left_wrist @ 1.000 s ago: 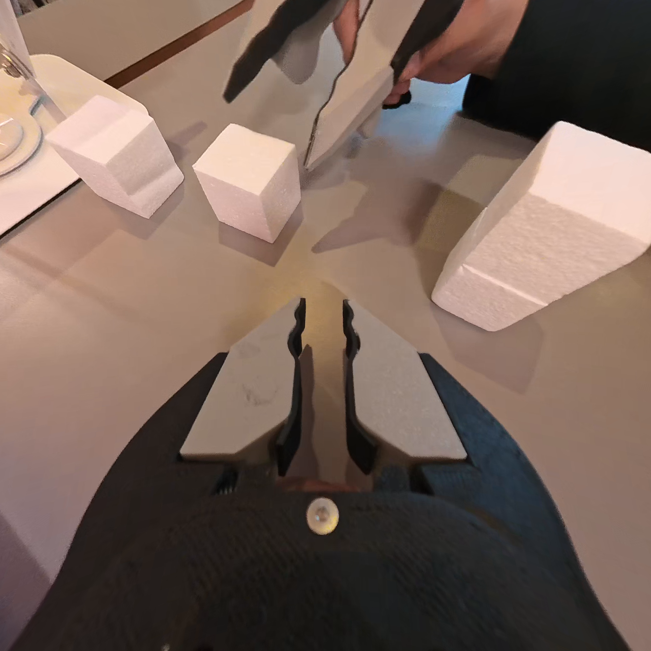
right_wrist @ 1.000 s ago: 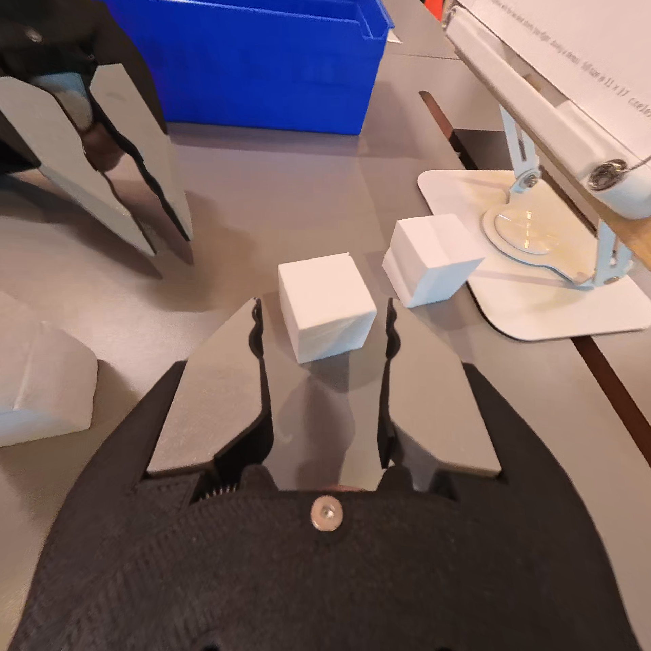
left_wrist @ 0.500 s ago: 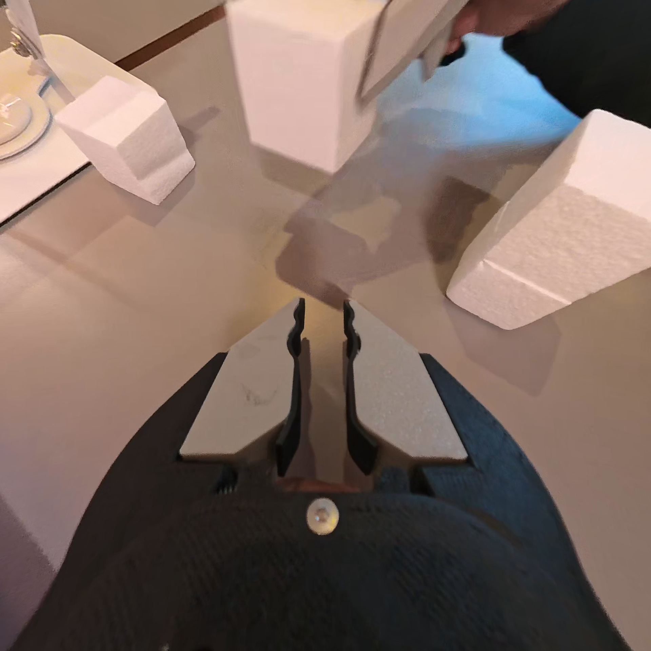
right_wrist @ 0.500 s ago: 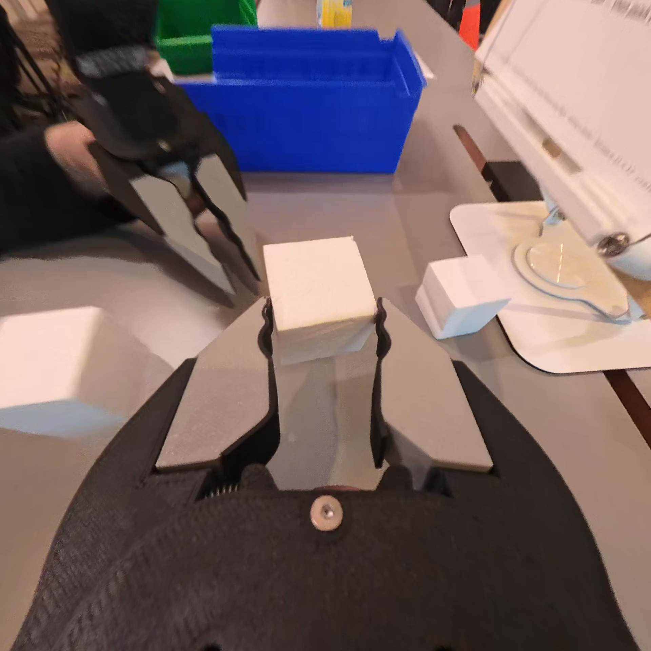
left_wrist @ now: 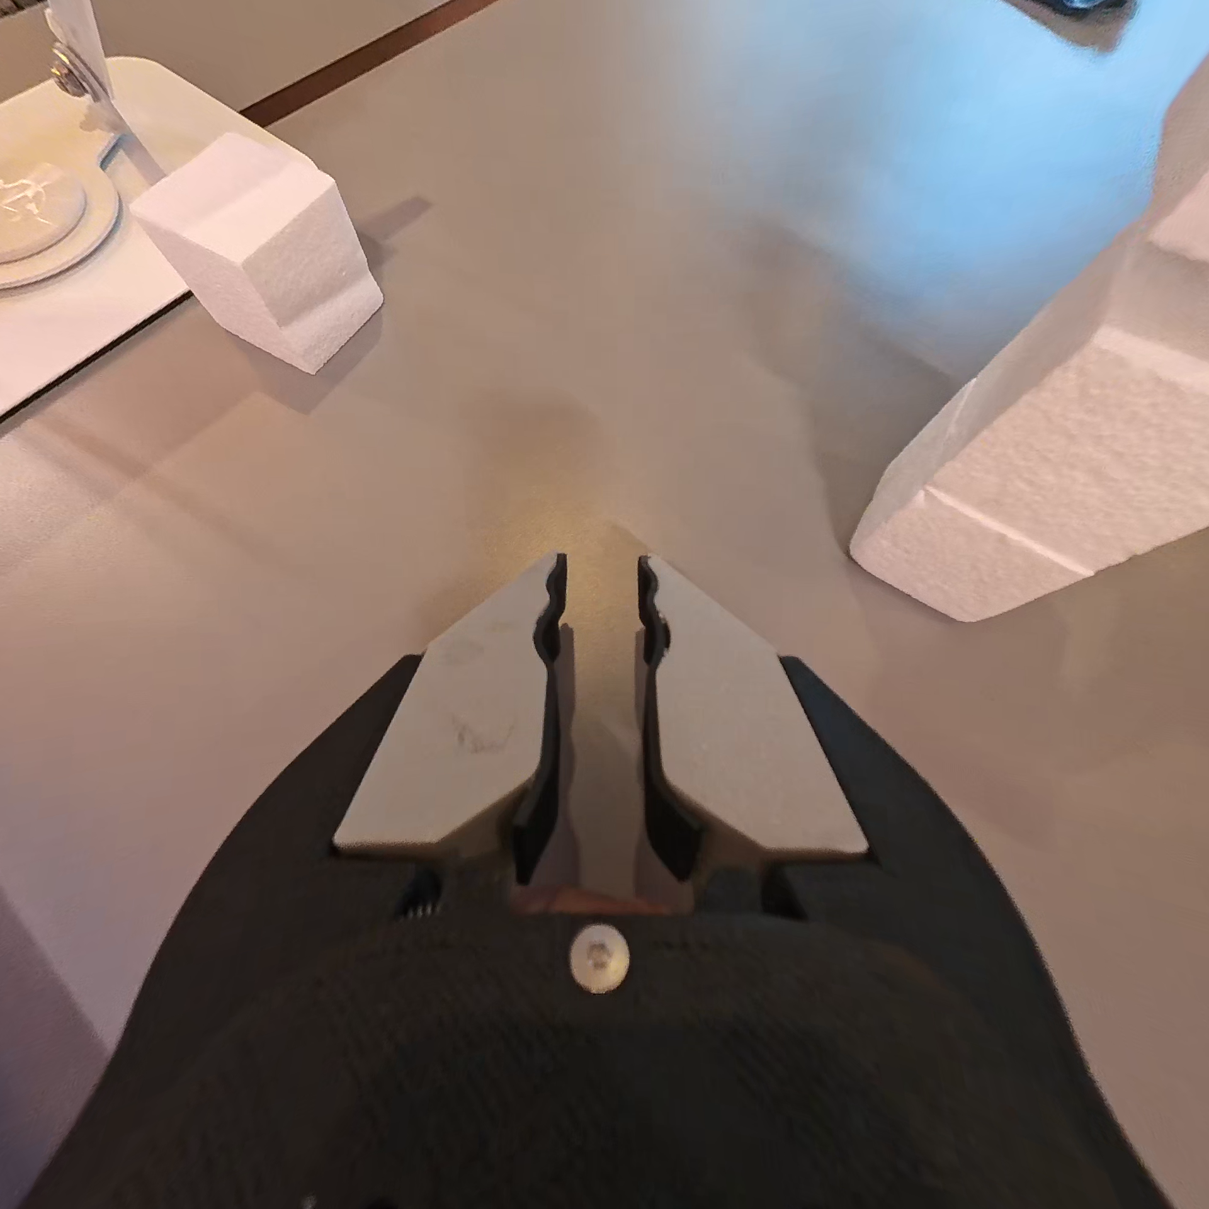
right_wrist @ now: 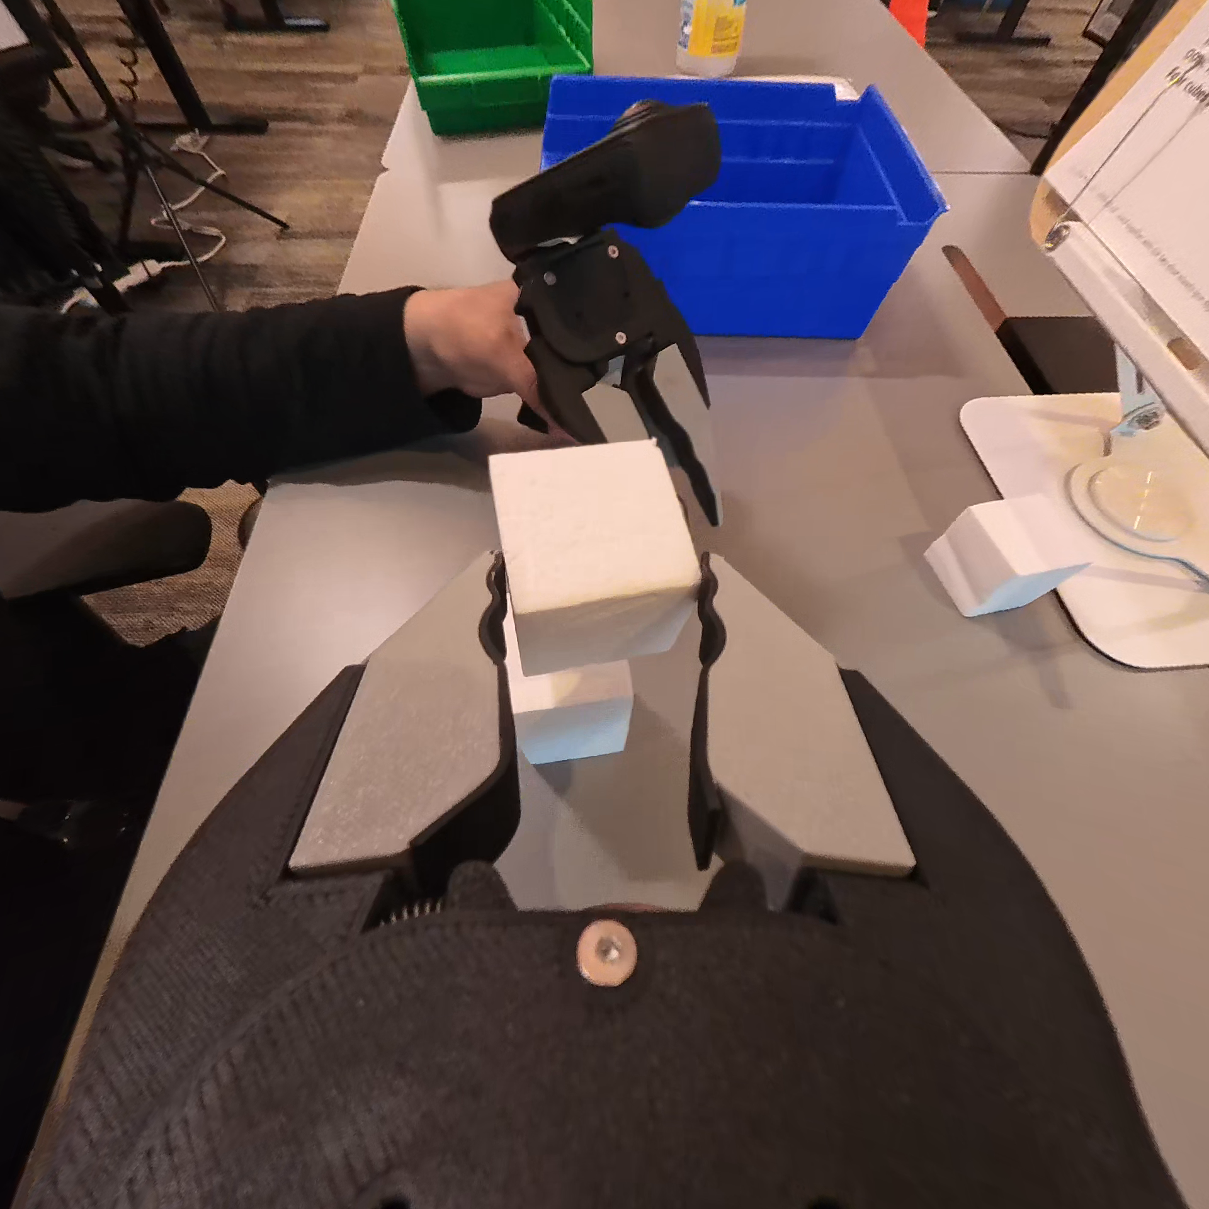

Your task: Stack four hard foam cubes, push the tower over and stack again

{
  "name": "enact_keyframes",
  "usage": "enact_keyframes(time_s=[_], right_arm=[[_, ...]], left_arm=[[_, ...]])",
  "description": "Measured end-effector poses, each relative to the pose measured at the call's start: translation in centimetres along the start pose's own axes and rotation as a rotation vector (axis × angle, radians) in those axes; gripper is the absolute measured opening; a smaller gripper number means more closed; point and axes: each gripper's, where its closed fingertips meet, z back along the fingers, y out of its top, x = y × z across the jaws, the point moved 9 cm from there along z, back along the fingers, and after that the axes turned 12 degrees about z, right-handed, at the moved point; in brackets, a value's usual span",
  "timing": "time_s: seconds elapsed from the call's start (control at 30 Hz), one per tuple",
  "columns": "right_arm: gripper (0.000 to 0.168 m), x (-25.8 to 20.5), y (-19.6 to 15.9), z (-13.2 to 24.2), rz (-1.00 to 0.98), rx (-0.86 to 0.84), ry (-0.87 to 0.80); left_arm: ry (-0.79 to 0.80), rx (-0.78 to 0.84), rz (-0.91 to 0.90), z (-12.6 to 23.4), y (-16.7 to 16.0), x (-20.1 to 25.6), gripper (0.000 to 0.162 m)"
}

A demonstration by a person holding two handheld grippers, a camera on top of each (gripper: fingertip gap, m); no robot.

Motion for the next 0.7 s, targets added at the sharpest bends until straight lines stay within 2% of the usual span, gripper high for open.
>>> enact_keyframes(time_s=[0.3, 0.7], right_arm=[[0.057, -0.6, -0.1, -0.6, 0.01, -0.065, -0.007], [0.057, -1.9, -0.4, 0.1, -0.005, -0.032, -0.057]], left_arm=[[0.008, -0.002, 0.019, 0.0, -0.1, -0.5, 0.019], [0.003, 0.006, 0.011, 0.0, 0.1, -0.2, 0.02]])
